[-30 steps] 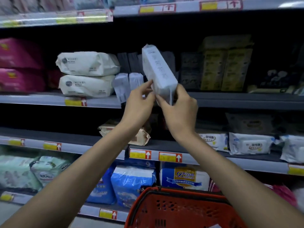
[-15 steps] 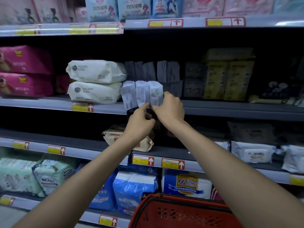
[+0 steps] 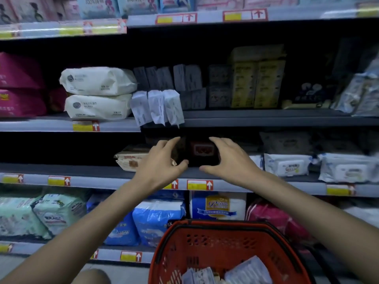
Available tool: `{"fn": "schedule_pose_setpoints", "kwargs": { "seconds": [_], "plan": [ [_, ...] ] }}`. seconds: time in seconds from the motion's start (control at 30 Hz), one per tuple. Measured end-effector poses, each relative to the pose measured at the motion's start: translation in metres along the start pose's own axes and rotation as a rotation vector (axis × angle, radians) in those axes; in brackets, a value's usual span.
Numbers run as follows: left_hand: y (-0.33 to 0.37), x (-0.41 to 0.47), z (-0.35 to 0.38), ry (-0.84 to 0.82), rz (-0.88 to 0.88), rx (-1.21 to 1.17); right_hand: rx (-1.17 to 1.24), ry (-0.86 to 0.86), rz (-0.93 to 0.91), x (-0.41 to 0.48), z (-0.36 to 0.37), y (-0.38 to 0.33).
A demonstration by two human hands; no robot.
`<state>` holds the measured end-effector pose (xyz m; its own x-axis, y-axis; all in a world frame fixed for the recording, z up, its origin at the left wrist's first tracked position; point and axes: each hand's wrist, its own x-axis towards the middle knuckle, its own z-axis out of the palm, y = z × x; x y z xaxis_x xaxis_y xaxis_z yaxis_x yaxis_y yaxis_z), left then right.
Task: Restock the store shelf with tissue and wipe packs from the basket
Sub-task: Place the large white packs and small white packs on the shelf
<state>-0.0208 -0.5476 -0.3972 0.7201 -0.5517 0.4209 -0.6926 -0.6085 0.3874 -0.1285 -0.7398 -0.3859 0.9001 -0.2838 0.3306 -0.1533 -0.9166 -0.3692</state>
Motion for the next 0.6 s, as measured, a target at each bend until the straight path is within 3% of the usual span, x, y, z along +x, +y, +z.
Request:
{"fn": "schedule_pose_setpoints", "kwargs": {
  "seconds": [0.13, 0.37, 0.6],
  "plan": [
    [-0.002, -0.024, 0.040, -0.062, 0.072, 0.175, -0.161, -0.177, 0.051, -0.040, 0.017, 0.057],
    [-0.007, -0.061, 0.131, -0.218, 0.105, 0.254, -0.219, -0.371, 0.168, -0.094, 0.059, 0.125],
    [-0.004, -0.100, 0.232, -0.507, 0.145, 0.284, -0.283, -0.637, 0.175, -0.147, 0.116, 0.180]
  ]
}}
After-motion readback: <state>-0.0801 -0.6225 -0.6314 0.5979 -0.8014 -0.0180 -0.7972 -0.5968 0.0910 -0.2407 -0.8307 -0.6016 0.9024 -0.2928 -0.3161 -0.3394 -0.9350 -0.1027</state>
